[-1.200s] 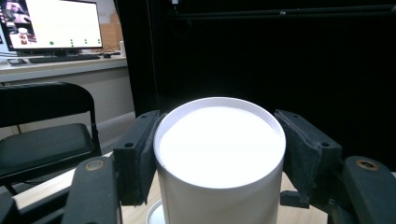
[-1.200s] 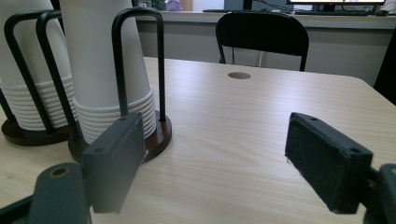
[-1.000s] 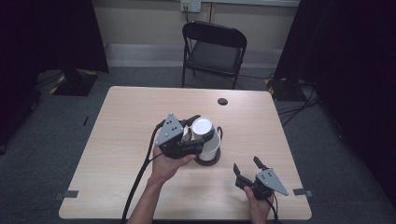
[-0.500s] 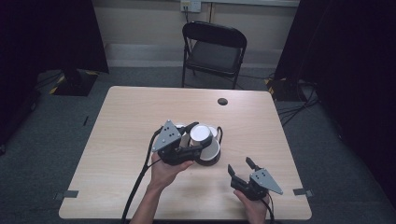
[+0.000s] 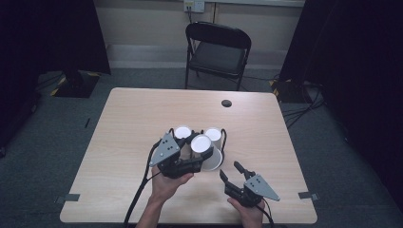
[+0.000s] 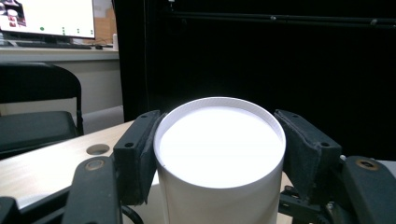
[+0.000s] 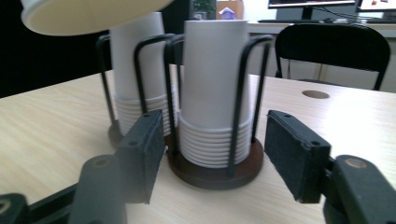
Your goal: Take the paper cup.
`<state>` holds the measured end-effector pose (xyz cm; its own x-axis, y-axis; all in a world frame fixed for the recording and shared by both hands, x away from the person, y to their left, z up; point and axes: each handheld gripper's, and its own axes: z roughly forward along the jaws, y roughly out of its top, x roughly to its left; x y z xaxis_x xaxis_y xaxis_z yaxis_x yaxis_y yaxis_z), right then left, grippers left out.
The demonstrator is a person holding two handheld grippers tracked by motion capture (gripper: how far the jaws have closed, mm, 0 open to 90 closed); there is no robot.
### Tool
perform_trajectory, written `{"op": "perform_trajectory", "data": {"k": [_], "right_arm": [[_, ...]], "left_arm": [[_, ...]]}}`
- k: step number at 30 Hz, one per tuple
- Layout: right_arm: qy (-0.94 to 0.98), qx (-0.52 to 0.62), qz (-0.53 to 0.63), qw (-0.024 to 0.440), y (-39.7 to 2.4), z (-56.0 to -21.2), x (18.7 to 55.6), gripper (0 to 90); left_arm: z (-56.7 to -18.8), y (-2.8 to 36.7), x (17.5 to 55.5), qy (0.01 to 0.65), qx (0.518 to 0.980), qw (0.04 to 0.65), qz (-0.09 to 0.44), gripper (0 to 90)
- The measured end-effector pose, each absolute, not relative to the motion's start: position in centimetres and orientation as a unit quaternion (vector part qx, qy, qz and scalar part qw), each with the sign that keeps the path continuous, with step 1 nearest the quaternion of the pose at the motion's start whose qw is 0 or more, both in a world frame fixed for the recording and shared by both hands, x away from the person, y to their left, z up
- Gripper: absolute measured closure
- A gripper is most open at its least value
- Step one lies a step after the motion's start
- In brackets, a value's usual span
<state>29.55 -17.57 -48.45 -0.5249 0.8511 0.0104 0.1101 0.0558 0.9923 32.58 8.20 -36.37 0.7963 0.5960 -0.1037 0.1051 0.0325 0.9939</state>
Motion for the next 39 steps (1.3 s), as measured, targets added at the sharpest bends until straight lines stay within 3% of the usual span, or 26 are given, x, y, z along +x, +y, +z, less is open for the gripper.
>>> {"op": "perform_trajectory", "data": {"k": [11,24,28,39], "right_arm": [[0.648,0.317,0.614,0.320,-16.5,-48.0,28.9,49.1],[0.644,0.249,0.632,0.351,-15.8,-47.7,28.5,59.1],[0.643,0.238,0.633,0.361,-15.7,-47.7,28.6,62.5],[0.640,0.231,0.638,0.360,-15.5,-47.8,30.0,67.3]], "left_arm": [[-38.2,8.4,32.7,0.275,0.675,0.670,0.143,34.5],[-39.6,9.3,33.7,0.302,0.659,0.684,0.081,34.5],[-40.0,9.5,34.3,0.322,0.655,0.682,0.038,34.5],[-40.0,8.6,34.1,0.326,0.659,0.677,0.022,34.5]]}}
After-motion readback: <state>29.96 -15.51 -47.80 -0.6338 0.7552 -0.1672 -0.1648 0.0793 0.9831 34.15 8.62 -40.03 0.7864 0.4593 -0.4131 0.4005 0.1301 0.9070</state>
